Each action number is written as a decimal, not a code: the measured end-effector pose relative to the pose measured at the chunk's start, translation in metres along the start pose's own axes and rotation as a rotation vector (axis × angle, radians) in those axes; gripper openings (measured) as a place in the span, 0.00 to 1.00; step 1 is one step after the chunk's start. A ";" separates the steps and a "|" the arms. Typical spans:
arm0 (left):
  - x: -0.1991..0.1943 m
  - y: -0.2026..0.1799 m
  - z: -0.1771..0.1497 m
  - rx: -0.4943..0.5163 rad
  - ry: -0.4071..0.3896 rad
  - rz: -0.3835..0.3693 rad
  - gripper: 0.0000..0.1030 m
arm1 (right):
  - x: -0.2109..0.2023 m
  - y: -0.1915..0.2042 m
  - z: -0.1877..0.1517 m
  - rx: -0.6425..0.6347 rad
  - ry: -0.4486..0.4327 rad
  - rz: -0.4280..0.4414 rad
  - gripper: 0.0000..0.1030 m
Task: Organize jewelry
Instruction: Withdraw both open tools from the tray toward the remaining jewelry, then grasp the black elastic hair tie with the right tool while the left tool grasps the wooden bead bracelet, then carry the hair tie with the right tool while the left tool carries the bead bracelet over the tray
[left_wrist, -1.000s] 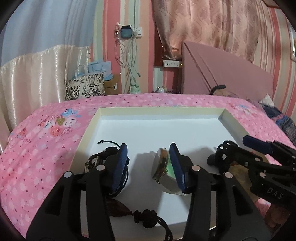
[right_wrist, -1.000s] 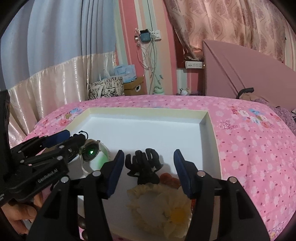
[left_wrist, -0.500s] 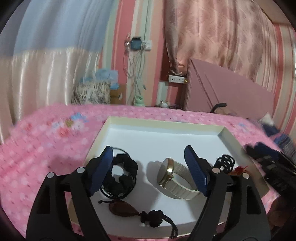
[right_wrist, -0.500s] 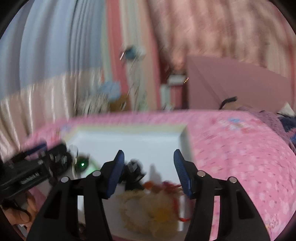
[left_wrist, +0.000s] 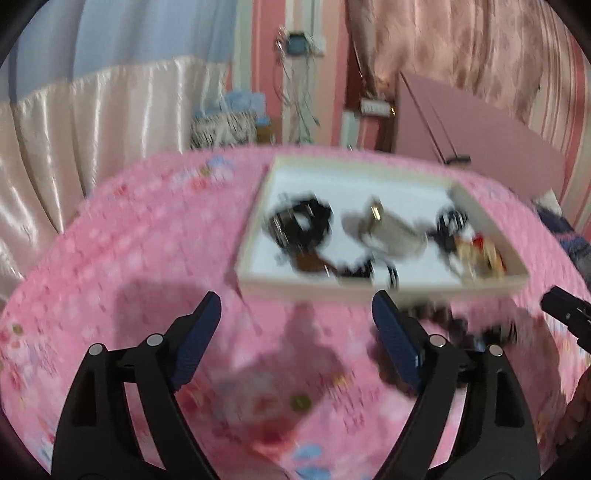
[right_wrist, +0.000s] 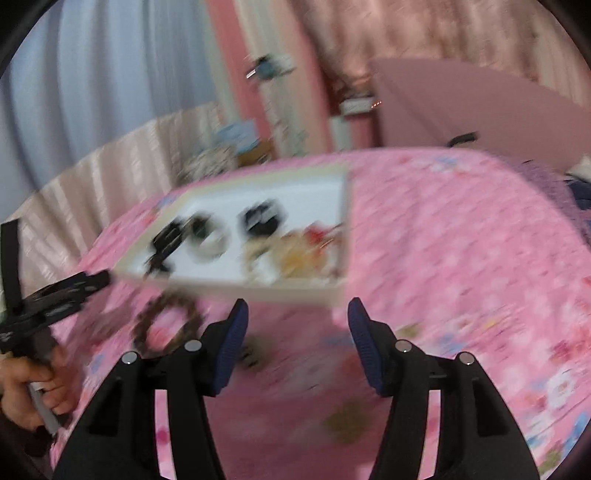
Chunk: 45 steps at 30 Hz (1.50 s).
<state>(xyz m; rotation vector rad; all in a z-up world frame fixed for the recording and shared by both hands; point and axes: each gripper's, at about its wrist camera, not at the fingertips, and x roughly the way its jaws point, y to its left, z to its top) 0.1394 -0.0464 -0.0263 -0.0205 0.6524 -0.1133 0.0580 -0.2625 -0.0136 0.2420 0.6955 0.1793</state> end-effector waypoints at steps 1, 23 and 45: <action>0.002 -0.001 -0.003 0.005 0.016 -0.005 0.81 | 0.005 0.009 -0.003 -0.015 0.014 0.006 0.55; 0.040 -0.035 -0.014 0.097 0.190 -0.084 0.76 | 0.051 0.049 -0.014 -0.158 0.193 -0.068 0.42; 0.015 -0.021 -0.024 0.074 0.111 -0.159 0.17 | 0.022 0.037 -0.009 -0.095 0.051 -0.047 0.41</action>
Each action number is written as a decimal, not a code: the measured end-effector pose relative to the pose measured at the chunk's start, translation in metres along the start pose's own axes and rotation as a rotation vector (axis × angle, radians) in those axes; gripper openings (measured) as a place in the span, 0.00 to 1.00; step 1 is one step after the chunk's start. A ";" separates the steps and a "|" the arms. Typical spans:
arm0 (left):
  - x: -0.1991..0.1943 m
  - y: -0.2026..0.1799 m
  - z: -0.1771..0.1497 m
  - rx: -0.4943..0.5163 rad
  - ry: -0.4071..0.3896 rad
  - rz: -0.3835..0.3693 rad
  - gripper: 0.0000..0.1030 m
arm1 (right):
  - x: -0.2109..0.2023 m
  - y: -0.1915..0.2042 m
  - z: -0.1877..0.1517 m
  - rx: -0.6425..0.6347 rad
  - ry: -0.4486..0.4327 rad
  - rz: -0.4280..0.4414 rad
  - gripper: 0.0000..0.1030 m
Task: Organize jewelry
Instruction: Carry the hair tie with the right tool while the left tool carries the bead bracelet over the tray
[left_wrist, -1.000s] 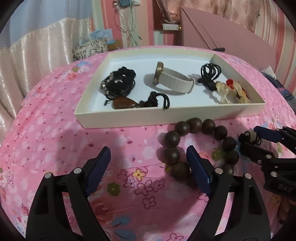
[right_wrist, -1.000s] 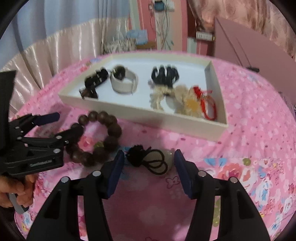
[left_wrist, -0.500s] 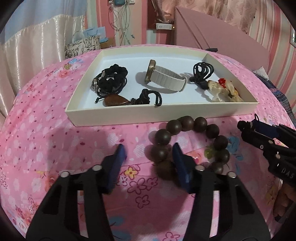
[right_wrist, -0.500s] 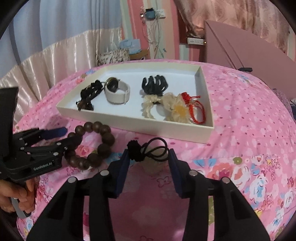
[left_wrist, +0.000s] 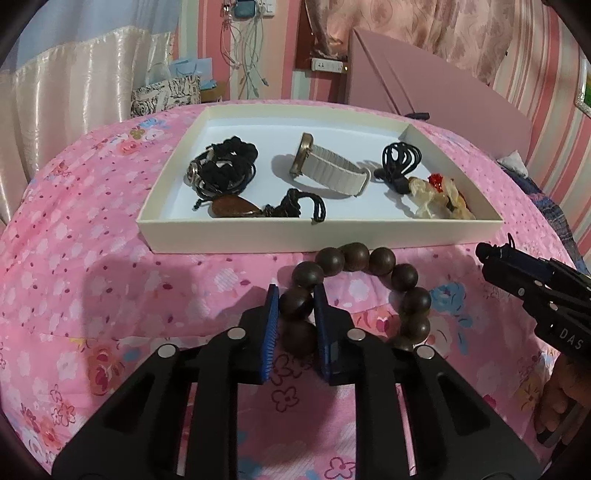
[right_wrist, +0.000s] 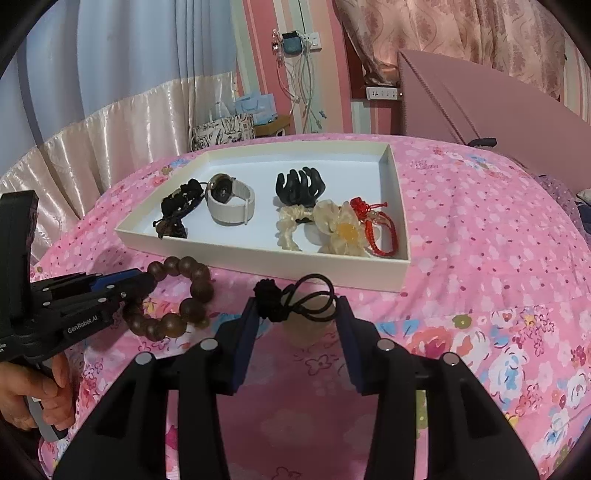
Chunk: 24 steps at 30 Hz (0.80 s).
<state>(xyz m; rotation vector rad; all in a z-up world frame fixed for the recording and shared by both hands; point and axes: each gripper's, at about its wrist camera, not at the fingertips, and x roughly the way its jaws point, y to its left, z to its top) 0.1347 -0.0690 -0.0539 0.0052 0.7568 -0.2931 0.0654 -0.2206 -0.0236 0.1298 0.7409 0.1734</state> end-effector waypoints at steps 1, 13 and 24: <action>-0.003 0.000 -0.001 0.001 -0.010 -0.004 0.17 | 0.000 0.000 0.000 -0.001 -0.001 0.000 0.41; -0.051 0.012 -0.006 -0.034 -0.163 -0.058 0.17 | -0.004 -0.002 0.000 0.011 -0.013 0.006 0.41; -0.089 0.003 0.044 0.008 -0.301 -0.035 0.17 | -0.021 0.004 0.035 -0.036 -0.106 -0.001 0.41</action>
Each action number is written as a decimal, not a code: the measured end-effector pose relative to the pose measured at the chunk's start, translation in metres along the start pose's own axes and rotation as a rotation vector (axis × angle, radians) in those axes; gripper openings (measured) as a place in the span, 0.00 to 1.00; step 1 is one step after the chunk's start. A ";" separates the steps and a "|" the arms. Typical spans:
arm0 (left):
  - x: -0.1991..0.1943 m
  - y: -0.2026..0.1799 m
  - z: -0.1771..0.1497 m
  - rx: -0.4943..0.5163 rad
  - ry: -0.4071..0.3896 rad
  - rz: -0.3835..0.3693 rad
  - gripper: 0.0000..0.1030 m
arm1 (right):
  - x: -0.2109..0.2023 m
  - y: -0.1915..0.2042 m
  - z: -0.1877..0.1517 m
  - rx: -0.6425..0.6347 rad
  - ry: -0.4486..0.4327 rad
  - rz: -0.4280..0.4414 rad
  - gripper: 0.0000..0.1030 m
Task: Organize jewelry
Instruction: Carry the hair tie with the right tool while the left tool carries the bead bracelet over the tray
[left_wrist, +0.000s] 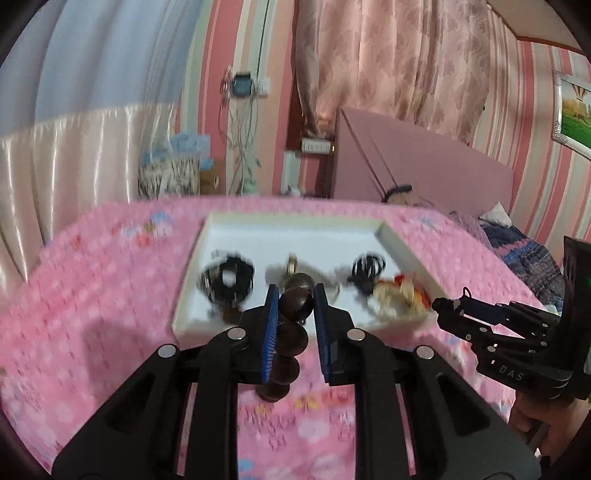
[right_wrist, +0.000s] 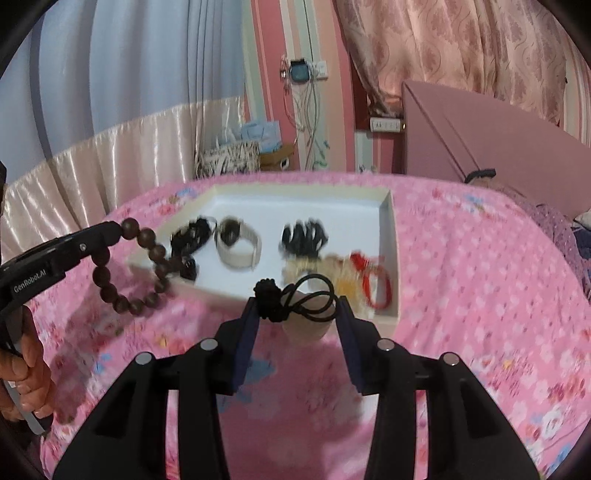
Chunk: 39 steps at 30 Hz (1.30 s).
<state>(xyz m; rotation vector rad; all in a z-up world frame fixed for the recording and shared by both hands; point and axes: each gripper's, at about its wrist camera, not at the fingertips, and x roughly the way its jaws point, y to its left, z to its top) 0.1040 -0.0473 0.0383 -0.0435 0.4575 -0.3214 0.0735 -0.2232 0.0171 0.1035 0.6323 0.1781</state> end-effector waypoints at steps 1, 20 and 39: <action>-0.001 0.000 0.007 0.004 -0.016 0.004 0.17 | -0.001 -0.001 0.004 -0.001 -0.008 0.000 0.41; 0.100 0.047 0.072 -0.075 -0.049 0.054 0.17 | 0.080 -0.043 0.090 0.073 -0.098 -0.034 0.41; 0.133 0.026 0.044 -0.005 0.006 0.070 0.17 | 0.107 -0.046 0.062 0.070 -0.029 -0.049 0.37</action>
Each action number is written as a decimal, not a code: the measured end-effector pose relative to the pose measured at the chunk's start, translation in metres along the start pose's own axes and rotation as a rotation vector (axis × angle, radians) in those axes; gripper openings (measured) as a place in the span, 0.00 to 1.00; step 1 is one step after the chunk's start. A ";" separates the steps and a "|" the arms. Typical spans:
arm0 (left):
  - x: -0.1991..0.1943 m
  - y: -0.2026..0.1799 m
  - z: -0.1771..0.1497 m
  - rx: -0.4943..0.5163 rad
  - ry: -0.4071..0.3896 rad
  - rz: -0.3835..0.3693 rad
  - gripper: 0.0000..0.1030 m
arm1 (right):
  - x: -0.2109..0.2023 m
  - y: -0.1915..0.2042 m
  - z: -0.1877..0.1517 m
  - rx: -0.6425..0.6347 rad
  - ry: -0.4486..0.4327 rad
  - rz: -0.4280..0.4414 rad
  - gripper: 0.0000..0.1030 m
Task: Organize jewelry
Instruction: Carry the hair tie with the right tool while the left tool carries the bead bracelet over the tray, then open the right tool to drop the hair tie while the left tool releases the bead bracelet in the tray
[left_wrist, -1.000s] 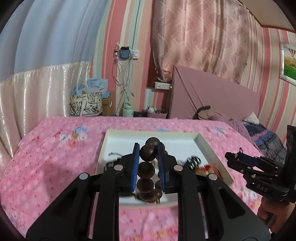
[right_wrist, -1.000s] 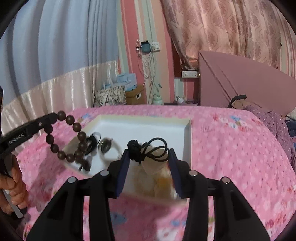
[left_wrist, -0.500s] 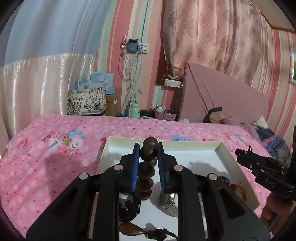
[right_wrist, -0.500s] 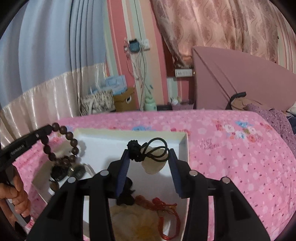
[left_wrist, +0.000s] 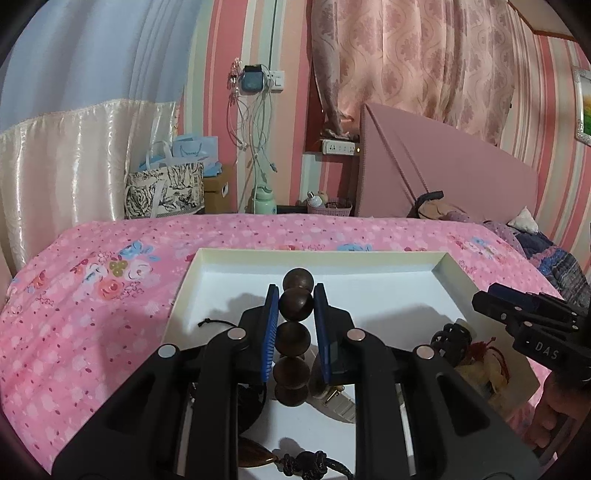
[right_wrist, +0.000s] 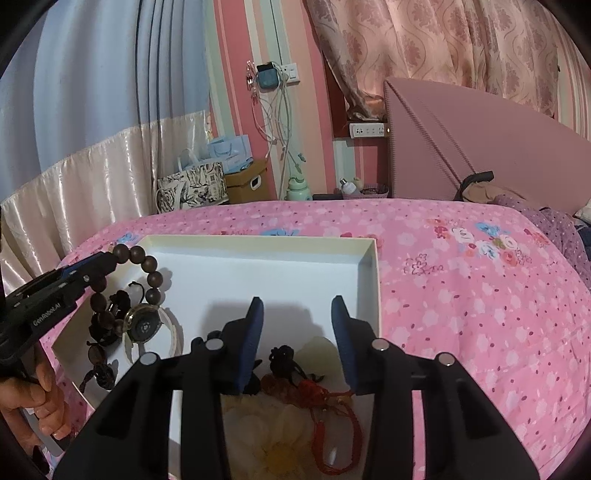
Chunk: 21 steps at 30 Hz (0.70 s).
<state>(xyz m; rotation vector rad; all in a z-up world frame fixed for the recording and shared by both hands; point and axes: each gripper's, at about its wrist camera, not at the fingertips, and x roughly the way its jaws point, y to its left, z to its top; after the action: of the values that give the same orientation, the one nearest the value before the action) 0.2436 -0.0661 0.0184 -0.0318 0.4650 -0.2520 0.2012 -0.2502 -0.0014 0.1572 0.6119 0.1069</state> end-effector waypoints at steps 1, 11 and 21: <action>0.003 0.001 -0.003 -0.004 0.014 -0.002 0.17 | 0.000 0.000 -0.001 -0.001 0.002 -0.001 0.37; 0.014 0.001 -0.012 -0.004 0.047 0.001 0.17 | 0.002 0.004 -0.003 -0.007 0.013 0.007 0.37; 0.023 0.010 -0.016 -0.061 0.075 -0.008 0.29 | 0.003 0.003 -0.008 -0.001 0.011 0.004 0.38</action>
<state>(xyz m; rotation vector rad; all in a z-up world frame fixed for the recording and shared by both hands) 0.2588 -0.0617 -0.0070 -0.0839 0.5476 -0.2475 0.1988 -0.2459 -0.0086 0.1571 0.6226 0.1118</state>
